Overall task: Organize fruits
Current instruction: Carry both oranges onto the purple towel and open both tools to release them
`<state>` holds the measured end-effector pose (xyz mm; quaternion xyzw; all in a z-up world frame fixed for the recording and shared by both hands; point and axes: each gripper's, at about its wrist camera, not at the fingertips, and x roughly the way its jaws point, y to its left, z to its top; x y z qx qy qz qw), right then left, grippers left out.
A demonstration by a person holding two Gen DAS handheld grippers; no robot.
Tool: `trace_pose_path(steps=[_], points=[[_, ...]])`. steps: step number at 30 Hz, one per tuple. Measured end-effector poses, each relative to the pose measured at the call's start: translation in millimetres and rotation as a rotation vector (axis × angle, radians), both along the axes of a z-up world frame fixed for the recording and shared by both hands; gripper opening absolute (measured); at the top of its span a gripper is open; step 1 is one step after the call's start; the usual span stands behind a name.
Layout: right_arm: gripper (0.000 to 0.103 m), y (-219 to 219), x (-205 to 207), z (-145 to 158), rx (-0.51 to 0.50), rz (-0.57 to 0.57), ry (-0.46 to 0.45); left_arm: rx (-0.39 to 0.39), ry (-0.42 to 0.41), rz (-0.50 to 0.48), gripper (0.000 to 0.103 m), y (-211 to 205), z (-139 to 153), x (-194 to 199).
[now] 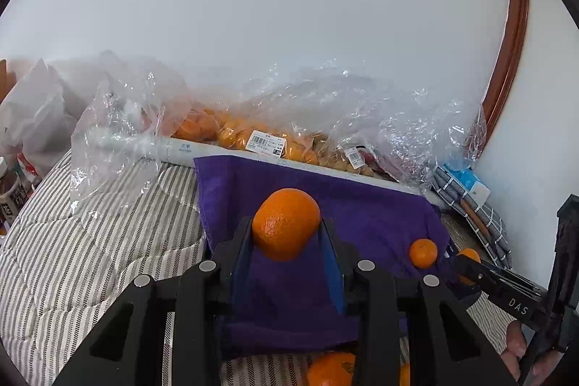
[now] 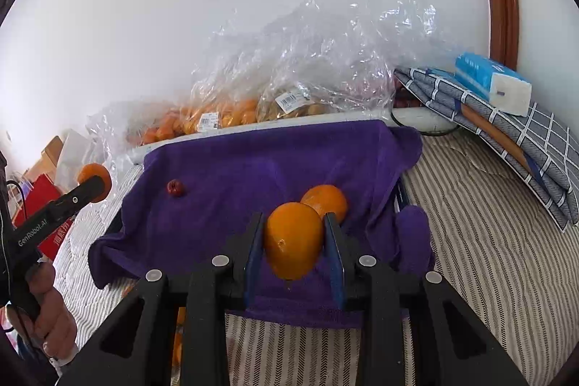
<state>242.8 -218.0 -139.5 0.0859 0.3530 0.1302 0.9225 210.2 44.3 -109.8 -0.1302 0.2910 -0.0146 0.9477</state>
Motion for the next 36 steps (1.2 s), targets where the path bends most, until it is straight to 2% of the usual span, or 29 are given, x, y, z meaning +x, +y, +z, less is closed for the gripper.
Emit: trace_pose_path(steps=[9,16,22,36], points=[[0.032,3.2,4.2,-10.5,-0.019,0.01,0.037,0.03,0.065,0.009,0.035,-4.8,-14.7,6.6],[0.032,10.5,8.8,-22.6,-0.055,0.014,0.084,0.0,0.129,0.026,0.035,-0.7,-22.4,14.8],[0.032,17.0,8.3,-26.0,-0.106,0.015,0.085,0.021,0.139,0.033,0.035,-2.4,-24.1,16.1],[0.032,18.5,9.6,-31.4,-0.113,0.015,0.109,0.049,0.178,0.023,0.035,-6.4,-30.0,23.6]])
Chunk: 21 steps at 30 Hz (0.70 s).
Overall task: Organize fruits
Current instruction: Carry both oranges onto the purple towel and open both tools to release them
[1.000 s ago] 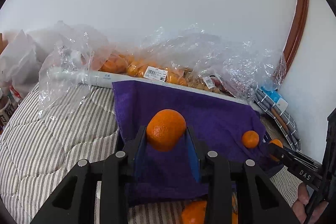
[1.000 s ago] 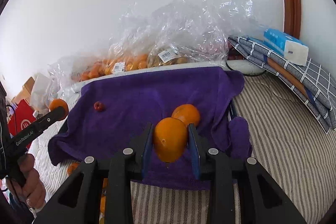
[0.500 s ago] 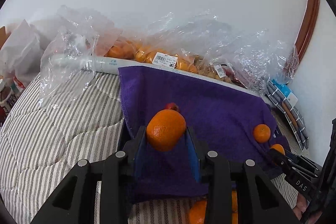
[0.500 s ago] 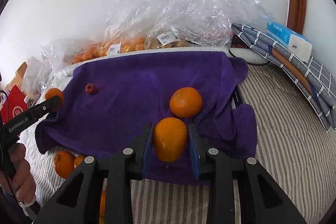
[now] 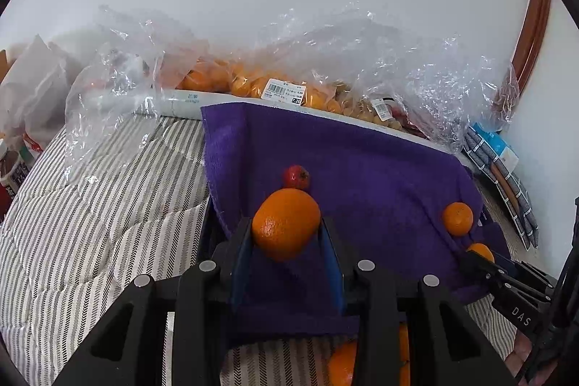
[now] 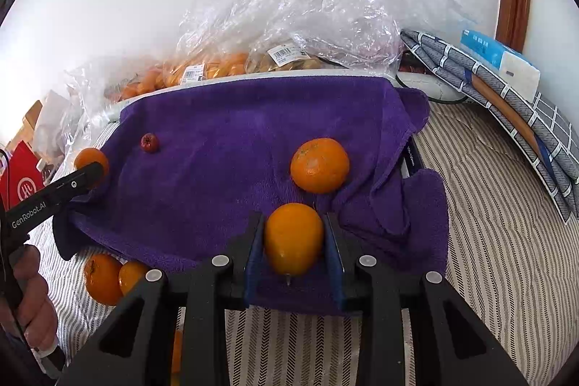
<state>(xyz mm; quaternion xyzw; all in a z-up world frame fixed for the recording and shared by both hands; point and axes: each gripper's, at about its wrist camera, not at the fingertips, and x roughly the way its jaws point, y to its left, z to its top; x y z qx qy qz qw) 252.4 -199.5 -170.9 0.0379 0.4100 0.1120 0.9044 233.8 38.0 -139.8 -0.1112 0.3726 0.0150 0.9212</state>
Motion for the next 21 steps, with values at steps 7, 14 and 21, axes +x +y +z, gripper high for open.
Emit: trace_pose_path(steps=[7,14,21], points=[[0.032,-0.3,-2.0,1.8,0.009,0.006,-0.01,0.015,0.029,-0.019,0.035,-3.4,-4.8,3.8],[0.041,-0.8,-9.8,11.2,0.024,0.011,-0.06,0.021,0.047,-0.039,0.035,-5.9,-7.1,5.5],[0.046,-1.2,-15.6,18.7,0.01,-0.006,-0.094,0.028,0.066,-0.061,0.035,-9.4,-8.2,7.6]])
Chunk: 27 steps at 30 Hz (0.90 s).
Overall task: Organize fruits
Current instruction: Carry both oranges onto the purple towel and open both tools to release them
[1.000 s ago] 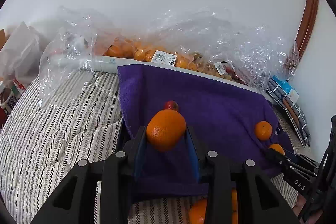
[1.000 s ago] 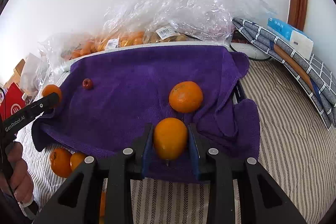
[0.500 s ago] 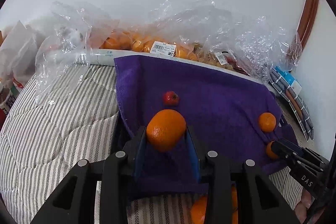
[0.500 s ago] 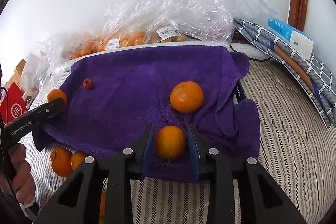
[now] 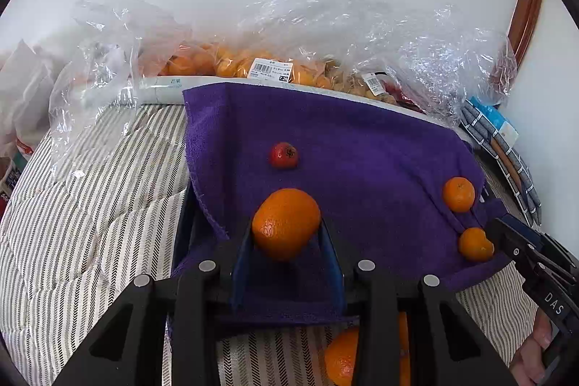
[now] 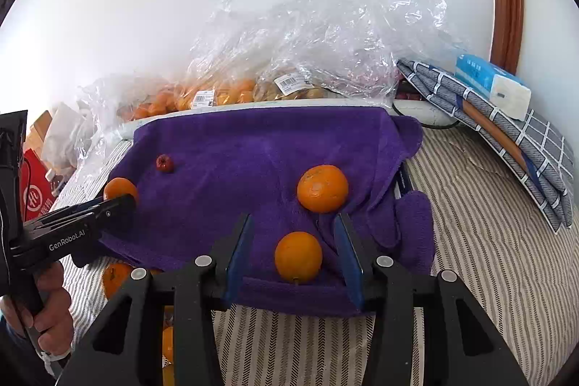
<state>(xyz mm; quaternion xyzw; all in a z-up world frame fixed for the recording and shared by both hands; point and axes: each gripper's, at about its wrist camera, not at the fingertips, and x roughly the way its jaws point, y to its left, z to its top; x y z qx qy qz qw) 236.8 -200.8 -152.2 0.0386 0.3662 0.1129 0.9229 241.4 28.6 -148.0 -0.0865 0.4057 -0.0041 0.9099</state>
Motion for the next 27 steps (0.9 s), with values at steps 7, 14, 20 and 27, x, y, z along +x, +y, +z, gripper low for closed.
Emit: trace_pose_path(steps=[7,14,20,27], points=[[0.052,-2.7,-10.5,10.1,-0.035,-0.026,-0.066,-0.018,-0.013,-0.022,0.042,-1.6,3.3,-1.4],[0.052,-14.6,-17.1,17.8,-0.002,-0.086,-0.066,-0.03,-0.057,-0.031,0.044,-2.3,12.5,-9.5],[0.052,-18.9,-42.3,29.8,-0.021,-0.093,-0.063,-0.049,-0.086,-0.023,0.044,-1.4,22.1,-18.7],[0.052,-12.1,-69.2,24.7,0.034,-0.061,-0.005,0.001,-0.158,0.02,0.05,7.0,39.2,-37.4]])
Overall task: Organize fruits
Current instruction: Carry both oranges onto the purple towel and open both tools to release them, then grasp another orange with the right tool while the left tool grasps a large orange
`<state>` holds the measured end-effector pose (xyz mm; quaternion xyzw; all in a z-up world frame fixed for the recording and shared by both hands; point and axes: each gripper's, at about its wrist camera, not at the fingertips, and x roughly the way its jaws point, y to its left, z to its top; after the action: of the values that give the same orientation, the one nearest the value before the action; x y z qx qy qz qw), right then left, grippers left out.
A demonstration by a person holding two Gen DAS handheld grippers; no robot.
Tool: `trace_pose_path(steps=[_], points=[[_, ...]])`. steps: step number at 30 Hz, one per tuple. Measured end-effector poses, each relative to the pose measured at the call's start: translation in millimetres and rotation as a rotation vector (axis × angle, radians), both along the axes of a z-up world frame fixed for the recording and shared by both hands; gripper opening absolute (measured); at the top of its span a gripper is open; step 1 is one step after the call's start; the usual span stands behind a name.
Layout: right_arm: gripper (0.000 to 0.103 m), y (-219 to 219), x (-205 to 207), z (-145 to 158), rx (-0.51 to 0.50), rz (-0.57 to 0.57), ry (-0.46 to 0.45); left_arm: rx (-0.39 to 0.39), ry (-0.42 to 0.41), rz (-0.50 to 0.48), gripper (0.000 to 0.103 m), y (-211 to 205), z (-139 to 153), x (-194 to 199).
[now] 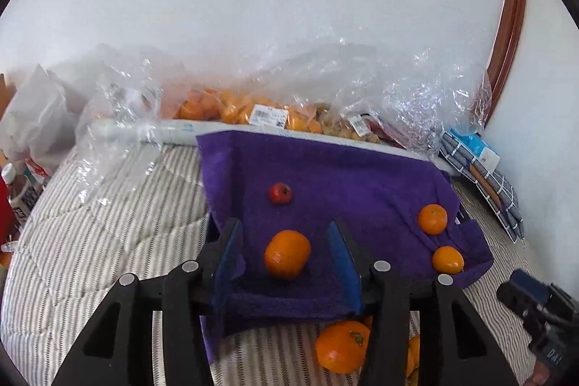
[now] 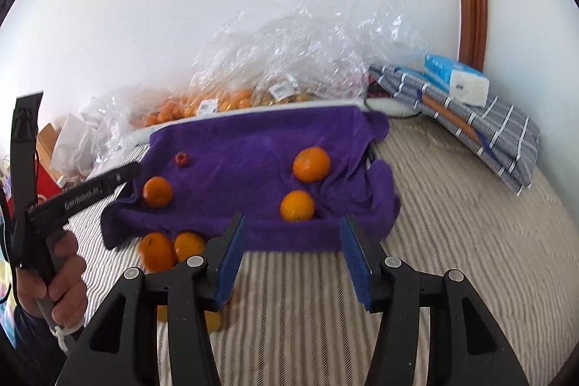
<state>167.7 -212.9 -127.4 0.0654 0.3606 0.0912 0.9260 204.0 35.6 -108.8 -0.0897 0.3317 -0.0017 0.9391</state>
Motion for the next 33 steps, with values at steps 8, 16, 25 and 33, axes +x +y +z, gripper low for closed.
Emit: trace_pose_path(steps=[8,16,25,33], points=[[0.045,44.4,-15.5,-25.6,-0.004,0.117,0.063,-0.003,0.028,0.026,0.051,25.8,-9.2,-41.8],[0.036,71.6,-11.1,-47.3,-0.05,0.163,0.116,-0.027,0.04,0.037,0.051,44.4,-20.9,-63.0],[0.033,73.8,-2.9,-54.1,-0.048,0.163,0.15,-0.062,0.084,-0.014,0.051,41.9,-29.9,-57.7],[0.033,46.6,-12.8,-40.5,-0.073,0.106,0.07,-0.098,0.129,-0.17,0.05,10.9,-35.8,-57.3]])
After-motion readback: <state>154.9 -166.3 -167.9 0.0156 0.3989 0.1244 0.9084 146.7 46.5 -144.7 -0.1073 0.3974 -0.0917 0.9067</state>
